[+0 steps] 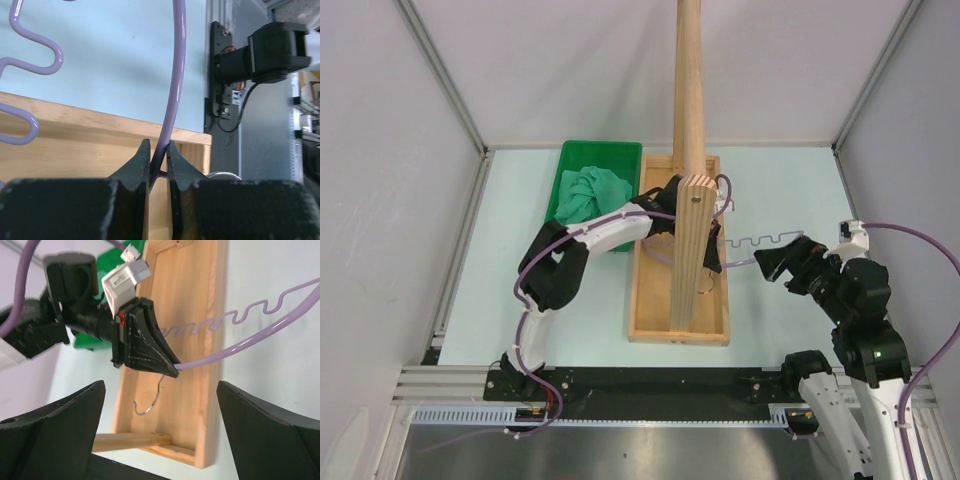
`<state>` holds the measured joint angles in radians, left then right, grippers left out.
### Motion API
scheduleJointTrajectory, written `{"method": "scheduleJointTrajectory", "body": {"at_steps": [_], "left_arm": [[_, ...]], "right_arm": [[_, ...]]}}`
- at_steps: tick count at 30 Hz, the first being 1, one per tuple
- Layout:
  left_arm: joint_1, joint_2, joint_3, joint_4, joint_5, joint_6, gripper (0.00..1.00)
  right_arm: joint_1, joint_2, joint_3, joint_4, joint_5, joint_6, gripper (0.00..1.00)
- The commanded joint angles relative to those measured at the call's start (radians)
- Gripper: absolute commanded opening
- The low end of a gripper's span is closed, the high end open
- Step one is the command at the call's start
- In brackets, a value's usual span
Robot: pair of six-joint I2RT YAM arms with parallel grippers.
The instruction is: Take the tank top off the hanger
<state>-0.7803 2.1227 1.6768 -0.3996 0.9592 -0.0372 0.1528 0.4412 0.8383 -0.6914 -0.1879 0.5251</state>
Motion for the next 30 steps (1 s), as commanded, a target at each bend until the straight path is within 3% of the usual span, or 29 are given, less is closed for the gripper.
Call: {"method": "scheduleJointTrajectory", "body": {"at_steps": [1, 5, 9, 14, 19, 21, 26, 30], "left_arm": [[0.016, -0.093, 0.037, -0.071, 0.094, -0.119, 0.0], [0.018, -0.113, 0.049, -0.07, 0.148, -0.159, 0.0], [0.019, -0.132, 0.054, -0.073, 0.171, -0.179, 0.0], [0.021, -0.161, 0.049, -0.073, 0.21, -0.19, 0.0], [0.019, -0.182, 0.034, -0.071, 0.231, -0.199, 0.0], [0.019, -0.193, 0.023, -0.07, 0.234, -0.198, 0.0], [0.015, -0.201, 0.011, -0.07, 0.251, -0.201, 0.0], [0.012, -0.199, 0.015, -0.064, 0.253, -0.21, 0.0]], "right_arm": [[-0.004, -0.016, -0.021, 0.064, 0.048, 0.205, 0.99], [-0.004, -0.056, -0.126, 0.154, 0.073, 0.422, 0.96], [-0.004, -0.099, -0.2, 0.202, 0.111, 0.49, 0.91], [-0.004, -0.105, -0.268, 0.23, 0.116, 0.492, 0.88], [-0.004, -0.125, -0.369, 0.409, 0.081, 0.504, 0.83], [-0.004, -0.121, -0.416, 0.516, 0.041, 0.503, 0.76], [0.004, -0.088, -0.467, 0.665, 0.008, 0.51, 0.74], [0.03, -0.079, -0.502, 0.768, -0.01, 0.524, 0.64]]}}
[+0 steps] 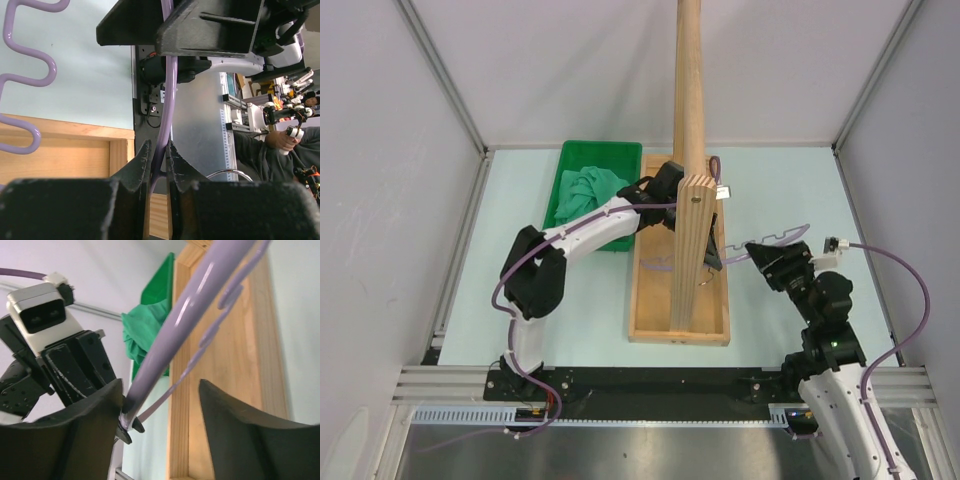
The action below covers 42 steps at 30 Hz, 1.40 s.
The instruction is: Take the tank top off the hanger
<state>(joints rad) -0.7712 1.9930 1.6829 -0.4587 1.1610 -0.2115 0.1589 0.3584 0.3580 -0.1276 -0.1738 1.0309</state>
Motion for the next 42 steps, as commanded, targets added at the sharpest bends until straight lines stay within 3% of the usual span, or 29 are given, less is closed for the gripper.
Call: {"method": "scheduleJointTrajectory", "body": {"at_steps": [1, 9, 13, 15, 17, 18, 19, 20, 24, 29, 33, 36, 42], "left_arm": [[0.003, -0.068, 0.008, -0.002, 0.049, -0.035, 0.0], [0.003, -0.062, 0.026, 0.0, 0.049, -0.043, 0.0], [0.003, -0.066, 0.023, -0.001, 0.049, -0.042, 0.0], [0.003, -0.071, 0.018, -0.001, 0.042, -0.043, 0.0], [0.004, -0.077, 0.017, -0.001, 0.025, -0.046, 0.06], [0.007, -0.082, 0.02, -0.001, 0.013, -0.049, 0.1], [0.01, -0.088, 0.023, -0.001, -0.013, -0.052, 0.27], [0.021, -0.095, 0.024, -0.001, -0.038, -0.058, 0.36], [0.065, -0.161, 0.02, 0.038, -0.156, -0.098, 0.61], [0.16, -0.241, -0.021, 0.08, -0.306, -0.155, 0.7], [0.251, -0.373, -0.173, 0.208, -0.406, -0.241, 0.7], [0.292, -0.474, -0.265, 0.219, -0.483, -0.235, 0.69], [0.302, -0.68, -0.437, 0.207, -0.606, -0.193, 0.7]], "right_arm": [[0.036, 0.002, -0.034, 0.219, -0.021, 0.018, 0.6], [0.189, -0.001, -0.065, 0.252, 0.105, 0.012, 0.44], [0.209, 0.001, -0.08, 0.286, 0.126, 0.034, 0.26], [0.214, -0.002, -0.082, 0.306, 0.129, 0.043, 0.09], [0.222, -0.015, -0.077, 0.299, 0.148, 0.061, 0.0], [0.223, -0.021, -0.073, 0.29, 0.158, 0.067, 0.0], [0.226, -0.027, -0.07, 0.264, 0.172, 0.08, 0.0], [0.228, -0.044, -0.067, 0.244, 0.207, 0.087, 0.0], [0.231, -0.067, -0.036, 0.158, 0.261, 0.107, 0.0], [0.229, -0.044, -0.025, 0.158, 0.281, 0.158, 0.0], [0.229, 0.02, 0.033, 0.134, 0.336, 0.201, 0.0], [0.226, 0.08, 0.126, 0.053, 0.388, 0.237, 0.0], [0.156, 0.209, 0.33, 0.06, 0.415, 0.274, 0.0]]}}
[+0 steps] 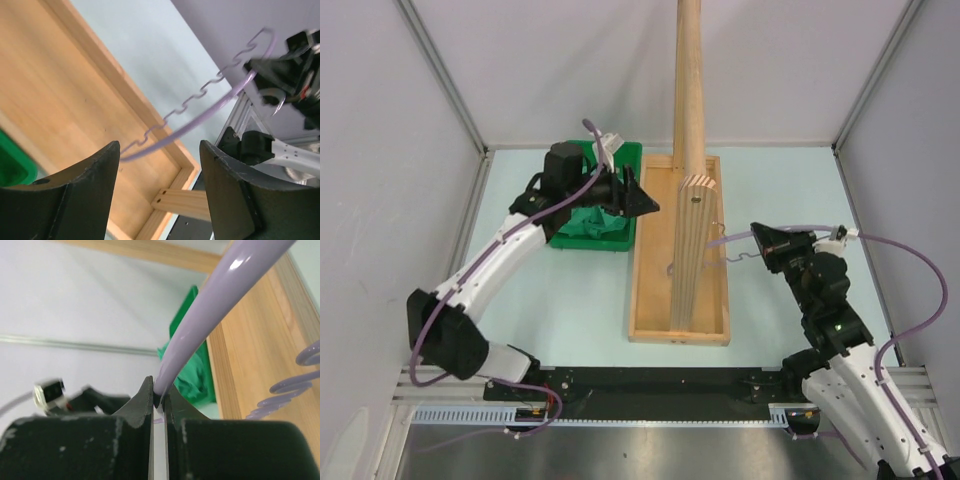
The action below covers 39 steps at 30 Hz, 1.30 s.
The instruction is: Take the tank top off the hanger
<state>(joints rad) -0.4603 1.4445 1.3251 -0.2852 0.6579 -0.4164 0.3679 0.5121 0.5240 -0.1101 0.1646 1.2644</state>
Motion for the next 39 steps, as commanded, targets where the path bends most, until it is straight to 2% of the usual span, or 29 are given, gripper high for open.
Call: {"method": "scheduleJointTrajectory", "body": {"at_steps": [1, 5, 8, 15, 20, 25, 30, 39], "left_arm": [[-0.009, -0.159, -0.13, 0.037, -0.112, 0.019, 0.7], [-0.009, -0.289, -0.242, 0.037, -0.164, 0.034, 0.71], [-0.009, -0.369, -0.326, 0.049, -0.149, 0.022, 0.72], [-0.02, -0.458, -0.446, 0.07, -0.11, -0.012, 0.72], [-0.07, -0.484, -0.5, 0.098, -0.115, -0.041, 0.73], [-0.141, -0.507, -0.526, 0.116, -0.153, -0.058, 0.72], [-0.156, -0.53, -0.527, 0.129, -0.156, -0.064, 0.72], [-0.158, -0.584, -0.497, 0.081, -0.161, -0.033, 0.71]], "right_arm": [[-0.07, 0.095, 0.195, 0.046, 0.067, 0.039, 0.0], [-0.162, 0.189, 0.341, 0.059, 0.027, 0.053, 0.0], [-0.211, 0.256, 0.451, 0.062, 0.003, 0.078, 0.0], [-0.225, 0.387, 0.663, 0.102, -0.014, 0.136, 0.0], [-0.218, 0.471, 0.827, 0.102, -0.013, 0.162, 0.0], [-0.15, 0.584, 0.987, 0.101, 0.024, 0.103, 0.0], [-0.074, 0.678, 1.16, 0.061, 0.084, 0.056, 0.0], [0.063, 0.804, 1.242, 0.036, 0.193, 0.02, 0.0]]}}
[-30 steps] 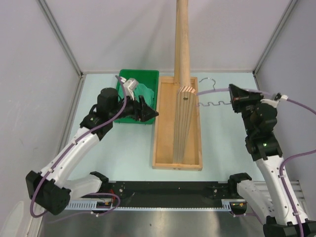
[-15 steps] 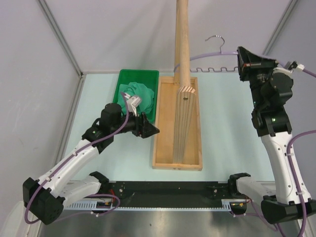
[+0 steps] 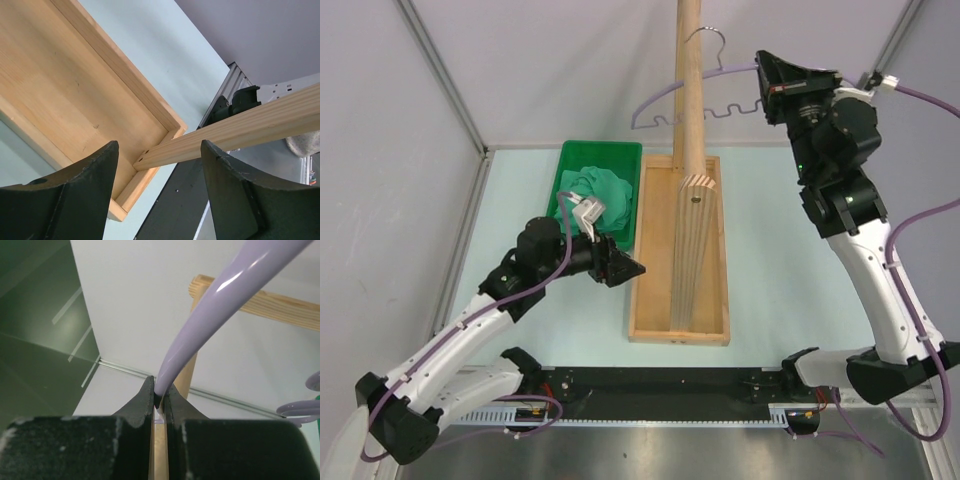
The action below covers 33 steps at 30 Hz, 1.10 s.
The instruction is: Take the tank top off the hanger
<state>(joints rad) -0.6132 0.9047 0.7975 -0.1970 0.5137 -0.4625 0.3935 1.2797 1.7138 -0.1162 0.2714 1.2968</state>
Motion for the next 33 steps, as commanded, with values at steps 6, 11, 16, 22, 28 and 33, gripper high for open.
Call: {"method": "scheduleJointTrajectory", "body": {"at_steps": [6, 11, 16, 22, 28, 33], "left_arm": [[-0.005, -0.085, 0.058, -0.065, -0.046, 0.047, 0.72], [-0.003, -0.115, 0.069, -0.099, -0.076, 0.076, 0.73], [-0.003, -0.116, 0.068, -0.11, -0.061, 0.082, 0.73], [-0.005, -0.105, 0.074, -0.108, -0.055, 0.085, 0.73], [-0.005, -0.105, 0.072, -0.104, -0.055, 0.074, 0.73], [-0.003, -0.101, 0.075, -0.102, -0.053, 0.067, 0.73]], "right_arm": [[0.039, 0.108, 0.09, 0.032, 0.107, -0.017, 0.0], [0.016, 0.127, 0.078, 0.024, 0.118, -0.004, 0.0], [-0.019, 0.127, 0.029, 0.029, 0.065, 0.05, 0.0], [-0.064, 0.125, -0.025, 0.038, -0.006, 0.065, 0.0], [-0.094, 0.132, -0.074, 0.065, -0.103, 0.085, 0.07], [-0.11, 0.086, -0.123, 0.072, -0.153, 0.03, 0.36]]}}
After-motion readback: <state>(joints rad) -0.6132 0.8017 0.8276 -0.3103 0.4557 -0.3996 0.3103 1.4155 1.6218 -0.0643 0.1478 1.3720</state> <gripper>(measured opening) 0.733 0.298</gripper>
